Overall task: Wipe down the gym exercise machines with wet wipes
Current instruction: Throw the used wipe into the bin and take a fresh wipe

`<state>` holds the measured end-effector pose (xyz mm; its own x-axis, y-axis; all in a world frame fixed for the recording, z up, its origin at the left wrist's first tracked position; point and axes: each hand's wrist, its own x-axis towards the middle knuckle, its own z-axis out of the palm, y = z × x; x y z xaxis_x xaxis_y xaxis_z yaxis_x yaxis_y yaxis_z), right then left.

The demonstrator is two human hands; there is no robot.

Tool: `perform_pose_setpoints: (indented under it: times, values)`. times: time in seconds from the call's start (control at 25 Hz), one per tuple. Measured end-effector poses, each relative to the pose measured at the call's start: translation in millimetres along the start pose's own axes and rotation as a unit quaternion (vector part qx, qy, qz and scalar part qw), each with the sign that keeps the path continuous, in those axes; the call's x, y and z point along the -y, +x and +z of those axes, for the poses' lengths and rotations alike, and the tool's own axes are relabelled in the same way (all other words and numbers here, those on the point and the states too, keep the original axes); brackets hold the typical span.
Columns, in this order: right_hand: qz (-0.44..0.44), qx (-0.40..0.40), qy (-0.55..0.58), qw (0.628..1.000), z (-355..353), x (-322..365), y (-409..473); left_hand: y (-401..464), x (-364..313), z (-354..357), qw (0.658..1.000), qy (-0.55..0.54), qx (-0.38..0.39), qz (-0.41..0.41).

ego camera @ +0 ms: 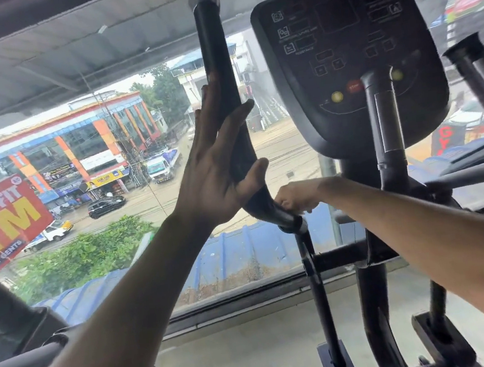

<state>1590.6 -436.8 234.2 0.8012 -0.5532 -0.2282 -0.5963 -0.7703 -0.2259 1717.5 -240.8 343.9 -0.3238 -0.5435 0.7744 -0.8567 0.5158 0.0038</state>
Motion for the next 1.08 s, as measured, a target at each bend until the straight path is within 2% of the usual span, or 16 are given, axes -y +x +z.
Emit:
perform_pose_setpoints:
  times: [0.16, 0.28, 0.36, 0.44, 0.52, 0.56, 0.64, 0.72, 0.76, 0.84, 0.96, 1.08]
  values:
    - [0.006, 0.044, -0.052, 0.998, -10.3, 6.3, 6.8, 0.5, 1.5, -0.6, 1.000, 0.009, 0.002, 0.000]
    - [-0.014, 0.142, 0.015, 0.990, -34.0, 32.1, 0.2, -0.3, 0.0, -0.8, 1.000, 0.006, -0.004, -0.001]
    - [-0.039, 0.170, 0.051, 0.983, -54.7, 50.6, -14.9, -0.9, -1.2, -0.6, 1.000, 0.007, -0.008, -0.002]
    - [-0.072, 0.128, 0.094, 0.985, -64.0, 56.7, -36.9, -1.0, -1.3, -0.3, 1.000, 0.004, -0.007, -0.003]
    - [-0.103, 0.028, 0.195, 0.975, -55.5, 48.3, -60.7, -0.6, -0.7, 0.2, 1.000, 0.003, -0.009, 0.002]
    - [-0.115, -0.038, 0.265, 0.957, -42.1, 39.6, -68.5, -0.2, -0.6, 0.4, 1.000, 0.002, -0.012, 0.003]
    - [-0.102, -0.220, 0.416, 0.877, 10.0, 22.7, -71.2, -0.7, -0.4, 2.0, 1.000, -0.008, -0.018, 0.004]
    - [0.028, -0.395, 0.535, 0.746, 76.0, 18.1, -59.8, -0.4, 0.4, 4.3, 1.000, -0.018, -0.021, 0.007]
    - [0.099, -0.435, 0.577, 0.684, 104.9, 24.0, -52.4, -0.6, 0.9, 5.4, 0.999, -0.022, -0.022, 0.009]
    - [0.173, -0.440, 0.654, 0.591, 143.4, 41.5, -32.7, -0.4, 2.5, 6.3, 0.999, -0.028, -0.021, 0.008]
    - [0.209, -0.446, 0.739, 0.459, 145.4, 58.8, -2.2, -0.3, 4.6, 7.9, 0.999, -0.031, -0.022, 0.007]
    - [0.175, -0.459, 0.814, 0.309, 129.0, 85.6, 8.7, 1.0, 8.0, 8.7, 0.998, -0.039, -0.032, 0.025]
